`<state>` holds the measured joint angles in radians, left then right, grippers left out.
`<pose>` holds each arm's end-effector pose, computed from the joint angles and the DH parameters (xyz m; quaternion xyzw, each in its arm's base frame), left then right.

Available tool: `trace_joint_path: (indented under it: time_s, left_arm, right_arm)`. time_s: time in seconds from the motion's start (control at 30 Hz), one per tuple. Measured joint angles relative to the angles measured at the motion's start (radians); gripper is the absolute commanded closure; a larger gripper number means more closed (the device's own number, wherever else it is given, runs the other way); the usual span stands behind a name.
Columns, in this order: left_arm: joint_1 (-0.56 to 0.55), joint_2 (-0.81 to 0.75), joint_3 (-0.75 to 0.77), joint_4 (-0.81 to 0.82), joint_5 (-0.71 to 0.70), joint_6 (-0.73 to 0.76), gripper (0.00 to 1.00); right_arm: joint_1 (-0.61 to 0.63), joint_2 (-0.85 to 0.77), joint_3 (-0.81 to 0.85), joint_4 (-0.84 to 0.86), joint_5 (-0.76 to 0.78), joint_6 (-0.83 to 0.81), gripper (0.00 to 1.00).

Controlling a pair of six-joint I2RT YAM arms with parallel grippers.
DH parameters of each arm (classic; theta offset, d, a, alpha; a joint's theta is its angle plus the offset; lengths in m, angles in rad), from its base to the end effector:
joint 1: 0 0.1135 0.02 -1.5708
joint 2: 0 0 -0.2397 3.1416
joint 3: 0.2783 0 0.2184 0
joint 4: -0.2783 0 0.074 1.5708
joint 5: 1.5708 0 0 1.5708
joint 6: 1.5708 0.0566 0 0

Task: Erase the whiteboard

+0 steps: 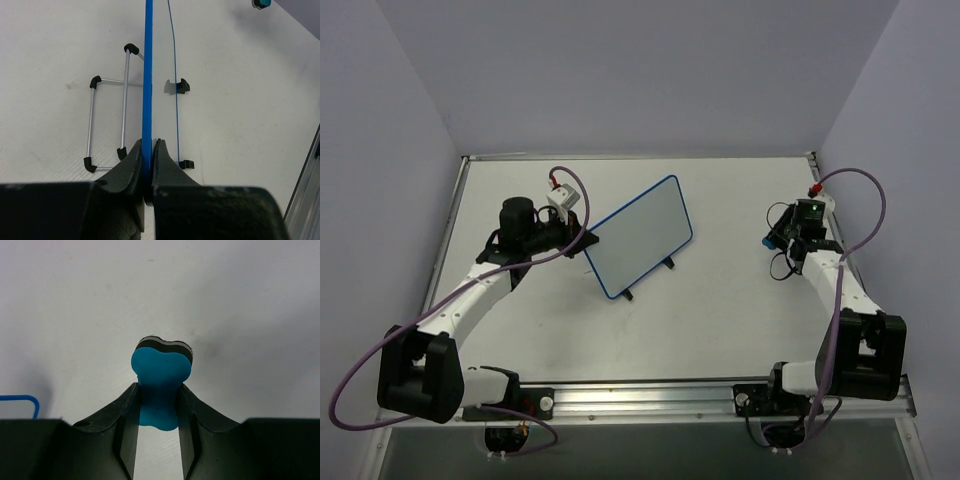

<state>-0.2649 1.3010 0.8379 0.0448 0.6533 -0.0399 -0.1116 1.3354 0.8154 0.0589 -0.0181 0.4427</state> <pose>0.2607 -0.1064 0.2561 0.2629 0.7695 -0.3443 0.4692 0.2914 -0.0316 0.2362 0.2280 0.8188 0.0944 0.5183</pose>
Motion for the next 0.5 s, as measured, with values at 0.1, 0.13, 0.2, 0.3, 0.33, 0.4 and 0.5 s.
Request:
trace_joint_path:
  time_s: [0.1,0.13,0.2,0.3,0.33,0.4,0.5]
  left_arm:
    - [-0.002,-0.002,-0.001,0.0,-0.002,0.0,0.98]
    - [-0.002,-0.002,-0.001,0.0,-0.002,0.0,0.98]
    - [-0.002,-0.002,-0.001,0.001,-0.003,0.0,0.98]
    - [-0.002,-0.002,-0.001,0.0,-0.003,0.0,0.98]
    - [-0.002,-0.002,-0.001,0.001,-0.004,0.0,0.98]
    - [-0.002,-0.002,-0.001,0.001,-0.006,0.0,0.98]
    - [-0.002,-0.002,-0.001,0.001,-0.01,0.0,0.98]
  right_arm:
    - [-0.01,0.026,-0.016,-0.025,0.002,-0.001,1.0]
    - [-0.011,0.028,-0.016,-0.032,0.002,-0.002,1.0]
    - [-0.011,0.028,-0.016,-0.033,0.018,-0.003,1.0]
    - [-0.011,0.031,-0.016,-0.033,0.054,-0.003,1.0]
    - [-0.011,0.037,-0.016,-0.032,0.064,-0.003,1.0]
    - [-0.011,0.062,-0.014,-0.032,0.08,-0.003,0.99]
    - [-0.011,0.133,-0.006,-0.033,0.1,-0.003,0.95]
